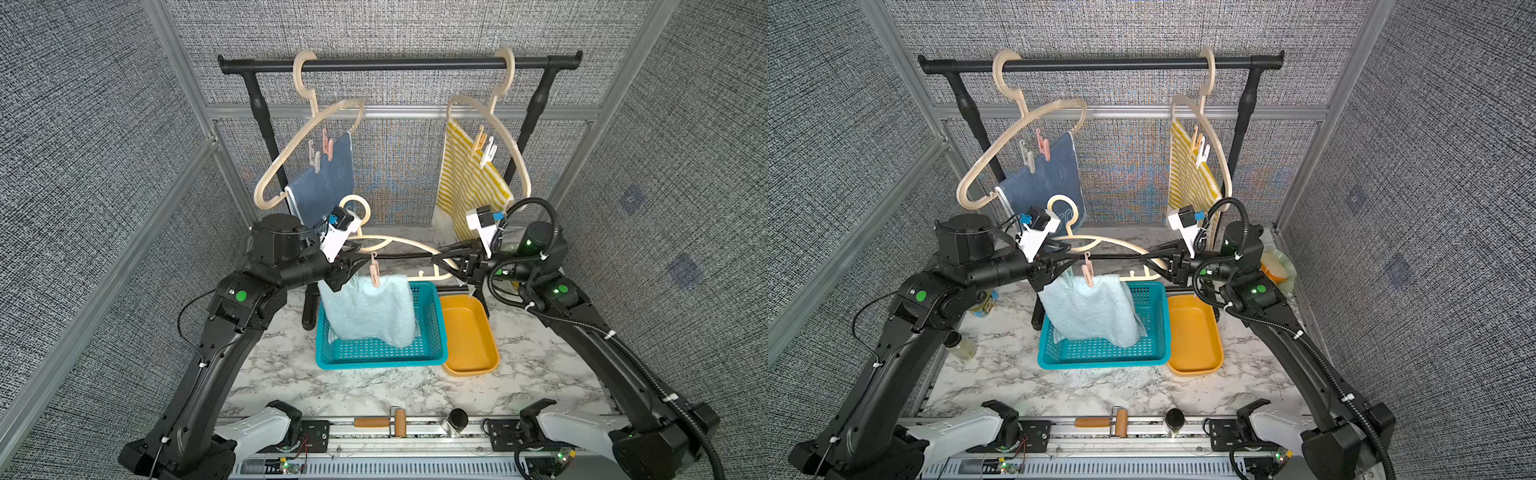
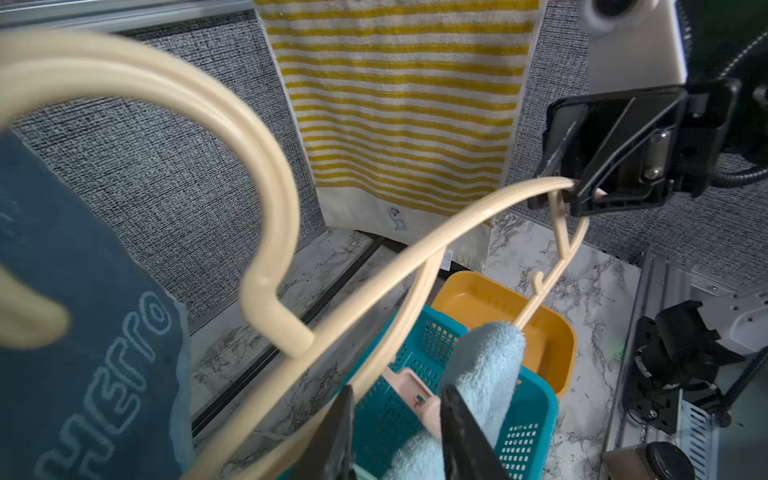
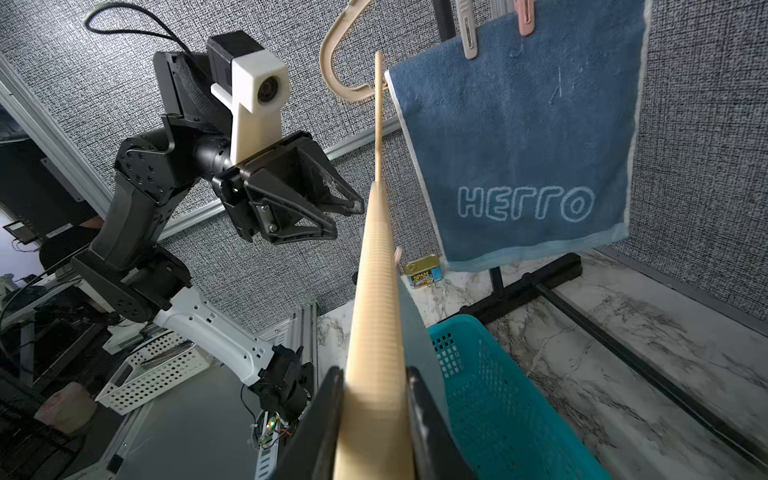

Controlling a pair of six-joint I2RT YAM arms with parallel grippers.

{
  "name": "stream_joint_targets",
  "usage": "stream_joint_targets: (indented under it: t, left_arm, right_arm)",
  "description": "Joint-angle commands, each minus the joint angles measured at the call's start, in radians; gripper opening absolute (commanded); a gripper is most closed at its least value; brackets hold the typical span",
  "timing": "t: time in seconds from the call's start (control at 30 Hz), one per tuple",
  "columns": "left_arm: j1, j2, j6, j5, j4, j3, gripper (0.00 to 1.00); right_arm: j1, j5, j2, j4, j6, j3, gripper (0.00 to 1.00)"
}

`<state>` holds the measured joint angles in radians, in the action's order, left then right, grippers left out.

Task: Remove the clothespins securing towels to the hanger
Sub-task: Pick up the hanger from the clothesline.

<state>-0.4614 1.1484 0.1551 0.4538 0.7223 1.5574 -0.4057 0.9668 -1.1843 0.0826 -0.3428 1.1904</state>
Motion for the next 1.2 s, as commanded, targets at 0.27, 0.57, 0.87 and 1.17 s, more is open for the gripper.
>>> stream_joint_targets:
  t: [0.27, 0.57, 0.87, 1.17]
  left_arm:
    - [0.001, 0.000, -0.107, -0.141, -0.151, 0.011, 0.36]
    - [0.001, 0.022, -0.201, -0.203, -0.270, -0.056, 0.35]
    - [0.002, 0.053, -0.265, -0.128, -0.369, -0.102, 0.24]
    - [0.001, 0.070, -0.299, -0.115, -0.398, -0.119, 0.08]
  right_arm:
    - [0.006, 0.040, 0.005, 0.134, -0.027, -0.041, 0.00]
    - [0.007, 0.032, 0.026, 0.156, -0.041, -0.061, 0.00]
    - [0.001, 0.009, 0.022, 0.149, -0.029, -0.072, 0.00]
    - [-0.002, 0.001, 0.010, 0.148, -0.016, -0.072, 0.00]
